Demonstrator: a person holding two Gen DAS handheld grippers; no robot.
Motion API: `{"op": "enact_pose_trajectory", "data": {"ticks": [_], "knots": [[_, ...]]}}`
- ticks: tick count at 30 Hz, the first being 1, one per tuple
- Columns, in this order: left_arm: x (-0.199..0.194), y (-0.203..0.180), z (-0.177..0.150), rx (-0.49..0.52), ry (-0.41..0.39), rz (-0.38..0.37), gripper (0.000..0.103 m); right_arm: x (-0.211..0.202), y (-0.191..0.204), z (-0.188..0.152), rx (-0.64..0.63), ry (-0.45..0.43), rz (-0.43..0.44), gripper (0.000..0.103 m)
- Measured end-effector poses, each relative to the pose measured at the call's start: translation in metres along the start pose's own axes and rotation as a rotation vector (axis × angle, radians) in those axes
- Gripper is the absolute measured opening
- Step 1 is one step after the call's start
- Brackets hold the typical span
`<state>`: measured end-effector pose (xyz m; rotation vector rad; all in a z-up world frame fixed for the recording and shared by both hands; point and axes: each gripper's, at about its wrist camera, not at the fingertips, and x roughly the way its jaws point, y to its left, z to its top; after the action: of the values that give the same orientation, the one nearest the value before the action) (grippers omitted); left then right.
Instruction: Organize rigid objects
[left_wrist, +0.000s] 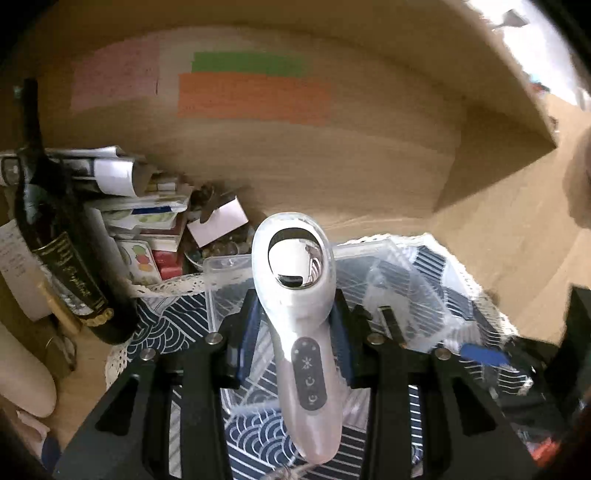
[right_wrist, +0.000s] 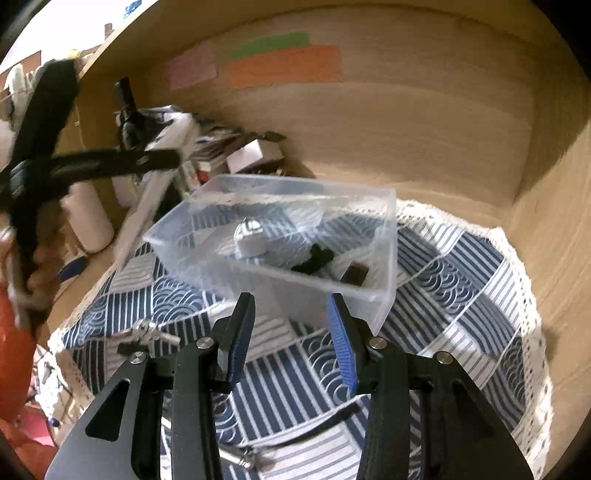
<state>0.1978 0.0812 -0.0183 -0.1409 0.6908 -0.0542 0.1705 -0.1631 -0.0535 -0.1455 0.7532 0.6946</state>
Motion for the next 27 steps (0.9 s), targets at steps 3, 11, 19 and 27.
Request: {"op": "enact_pose_trajectory", "data": {"ticks": [3,11,19,27], "knots": [[0.024,0.001,0.003,0.022,0.045,0.028,0.037,-0.001,0.005,-0.011,-0.009,0.018,0.017,0.037],[0.065,0.011,-0.004,0.009,0.177,0.04,0.037,0.009,0.025,-0.045,-0.051,0.123,0.081,0.037],[0.034,0.005,-0.016,0.022,0.141,0.052,0.037,0.01,0.046,-0.055,-0.079,0.141,0.14,0.038],[-0.032,-0.005,-0.049,0.043,0.063,0.028,0.053,0.031,0.068,-0.06,-0.111,0.183,0.147,0.037]]}}
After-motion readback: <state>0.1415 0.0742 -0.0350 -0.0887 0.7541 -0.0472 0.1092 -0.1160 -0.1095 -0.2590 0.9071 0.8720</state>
